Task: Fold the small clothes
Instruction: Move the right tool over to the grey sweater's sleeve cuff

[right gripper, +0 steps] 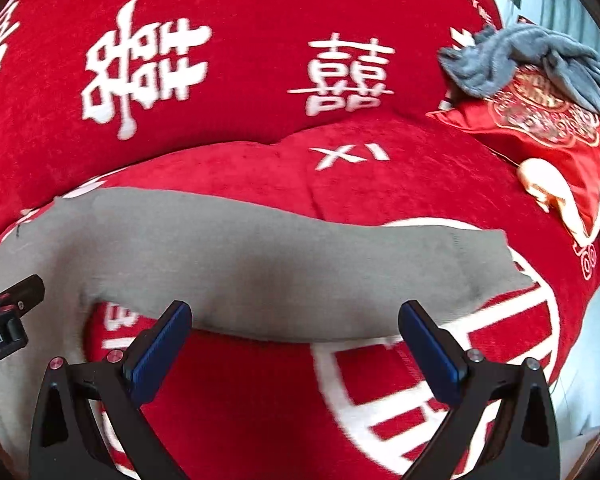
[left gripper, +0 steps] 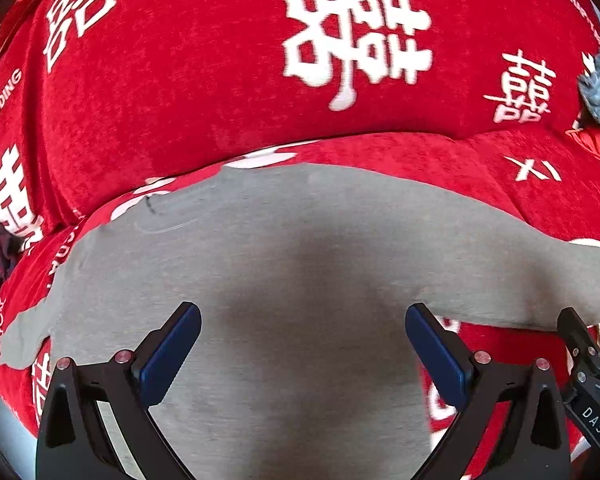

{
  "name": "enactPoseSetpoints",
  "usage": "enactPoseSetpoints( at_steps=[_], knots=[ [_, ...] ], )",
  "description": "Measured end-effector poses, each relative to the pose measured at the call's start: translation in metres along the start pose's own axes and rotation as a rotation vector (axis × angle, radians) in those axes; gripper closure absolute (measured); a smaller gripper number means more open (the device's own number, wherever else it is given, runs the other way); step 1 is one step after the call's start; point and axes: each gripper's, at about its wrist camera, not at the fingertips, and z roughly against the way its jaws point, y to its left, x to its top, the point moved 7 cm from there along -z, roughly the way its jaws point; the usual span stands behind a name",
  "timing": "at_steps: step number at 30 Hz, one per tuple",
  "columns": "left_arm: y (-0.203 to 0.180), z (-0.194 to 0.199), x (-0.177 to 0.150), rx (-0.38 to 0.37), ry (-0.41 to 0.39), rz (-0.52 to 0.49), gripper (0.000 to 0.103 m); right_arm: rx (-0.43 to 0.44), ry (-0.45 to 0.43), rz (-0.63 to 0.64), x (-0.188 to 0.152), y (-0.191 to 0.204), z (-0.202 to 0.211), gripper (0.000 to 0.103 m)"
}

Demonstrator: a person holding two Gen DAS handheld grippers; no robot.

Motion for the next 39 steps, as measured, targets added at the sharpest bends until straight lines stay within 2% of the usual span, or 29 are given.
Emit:
enactPoseSetpoints(
  at_steps=[15,25,33,38,39],
  knots=[
    [-0.076,-0.002,0.002,-0.028,0.012,-0.076,0.001,-0.064,0.017,-0.104,-0.011,-0.086,-0.011,0.0],
    [-0.116,-0.007,0.003,-0.047,0.022,-0.115,0.001,-0.088,0.043,-0.159,-0.019,-0.126,-0.022,0.0],
    [-0.127,-0.013,0.003,-0.056,0.027,-0.122,0.001,-0.057,0.063,-0.222,-0.017,-0.147,-0.046,0.0],
    [-0.116,-0.017,0.005,-0.052,0.025,-0.097,0.001,-0.079,0.032,-0.163,0.002,-0.148,-0.06,0.001],
    [-0.11,-0.019,0.006,-0.054,0.028,-0.08,0.001,-0.086,0.024,-0.147,0.006,-0.147,-0.063,0.005]
  ],
)
